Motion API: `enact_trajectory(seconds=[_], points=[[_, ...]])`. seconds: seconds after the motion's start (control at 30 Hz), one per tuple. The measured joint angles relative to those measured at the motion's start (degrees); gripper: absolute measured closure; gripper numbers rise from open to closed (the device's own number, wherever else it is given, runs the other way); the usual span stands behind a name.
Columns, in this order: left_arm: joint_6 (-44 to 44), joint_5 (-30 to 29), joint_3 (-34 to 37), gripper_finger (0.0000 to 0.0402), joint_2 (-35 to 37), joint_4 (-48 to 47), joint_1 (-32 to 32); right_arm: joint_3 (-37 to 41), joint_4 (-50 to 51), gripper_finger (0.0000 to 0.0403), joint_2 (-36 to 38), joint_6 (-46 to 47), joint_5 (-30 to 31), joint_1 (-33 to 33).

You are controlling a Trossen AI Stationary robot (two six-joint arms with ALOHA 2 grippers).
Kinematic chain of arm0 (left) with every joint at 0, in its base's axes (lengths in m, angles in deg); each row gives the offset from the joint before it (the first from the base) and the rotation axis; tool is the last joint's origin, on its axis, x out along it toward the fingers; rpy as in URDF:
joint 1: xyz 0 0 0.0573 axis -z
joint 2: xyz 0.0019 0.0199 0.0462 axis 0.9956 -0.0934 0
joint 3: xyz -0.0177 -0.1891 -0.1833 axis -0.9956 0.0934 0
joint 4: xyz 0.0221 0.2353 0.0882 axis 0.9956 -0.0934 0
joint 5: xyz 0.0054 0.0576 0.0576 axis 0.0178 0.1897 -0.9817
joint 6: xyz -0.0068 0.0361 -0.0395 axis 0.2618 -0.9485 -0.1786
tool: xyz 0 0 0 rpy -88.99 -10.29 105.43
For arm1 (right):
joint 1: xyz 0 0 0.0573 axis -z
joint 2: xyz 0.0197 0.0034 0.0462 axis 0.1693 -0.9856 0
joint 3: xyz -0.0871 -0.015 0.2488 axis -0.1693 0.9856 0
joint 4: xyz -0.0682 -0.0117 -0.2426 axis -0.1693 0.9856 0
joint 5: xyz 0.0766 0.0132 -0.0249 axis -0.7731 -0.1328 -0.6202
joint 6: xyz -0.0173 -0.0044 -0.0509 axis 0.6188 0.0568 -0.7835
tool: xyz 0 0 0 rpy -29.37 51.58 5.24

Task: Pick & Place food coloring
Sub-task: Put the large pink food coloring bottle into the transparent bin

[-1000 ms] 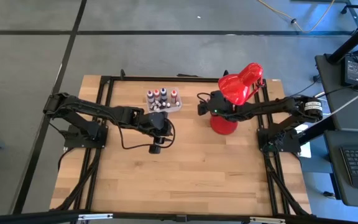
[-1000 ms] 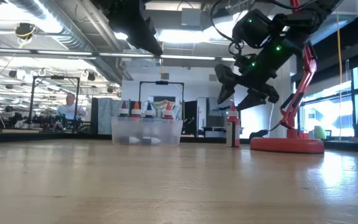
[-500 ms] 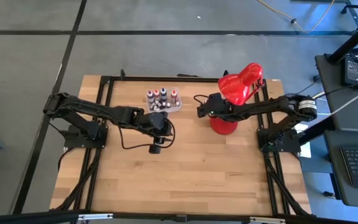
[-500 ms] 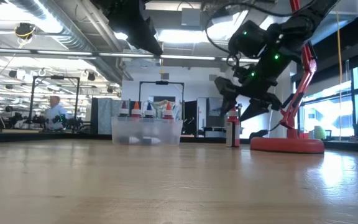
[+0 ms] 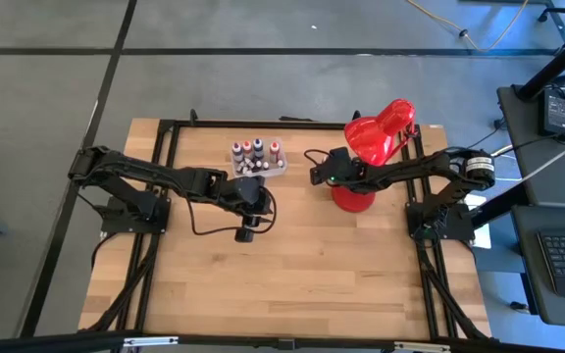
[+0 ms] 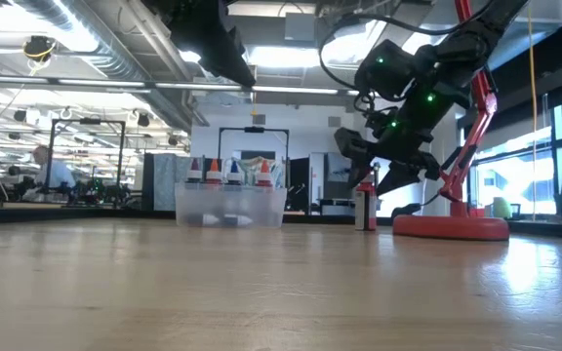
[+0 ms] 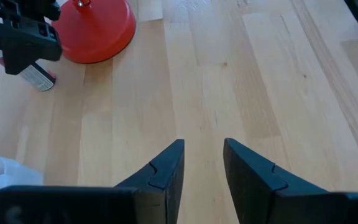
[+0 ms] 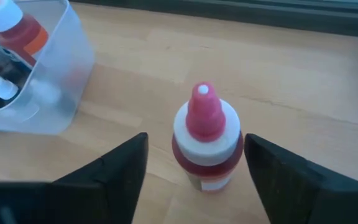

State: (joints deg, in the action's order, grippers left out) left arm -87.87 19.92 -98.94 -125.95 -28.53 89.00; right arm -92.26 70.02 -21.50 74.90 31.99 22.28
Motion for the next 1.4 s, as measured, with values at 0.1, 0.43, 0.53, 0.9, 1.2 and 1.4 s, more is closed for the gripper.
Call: enact_trajectory(seconds=[0.1, 0.43, 0.53, 0.9, 1.2, 1.4], points=[[-0.8, 0.0, 0.0, 0.0294, 0.0, 0.0, 0.0, 0.0, 0.1, 0.0166, 0.0, -0.1, 0.0, 0.0], [-1.0, -0.1, 0.0, 0.0293, 0.0, 0.0, 0.0, 0.0, 0.3, 0.0251, 0.0, -1.4, 0.1, 0.0], [-1.0, -0.1, 0.0, 0.0295, 0.0, 0.0, 0.0, 0.0, 0.6, 0.0255, 0.1, -1.6, -0.1, 0.0], [1.3, -0.1, 0.0, 0.0292, 0.0, 0.0, 0.0, 0.0, -2.5, 0.0255, 0.1, -6.4, -3.7, -4.9], [10.0, 0.1, 0.0, 0.0291, 0.0, 0.0, 2.8, -8.0, -3.7, 0.0255, 0.0, -13.7, -3.7, -16.8], [16.2, 2.6, 0.1, 0.0293, 2.9, 2.7, 10.5, -15.0, -3.8, 0.0255, 0.0, -19.0, -3.3, -24.4]])
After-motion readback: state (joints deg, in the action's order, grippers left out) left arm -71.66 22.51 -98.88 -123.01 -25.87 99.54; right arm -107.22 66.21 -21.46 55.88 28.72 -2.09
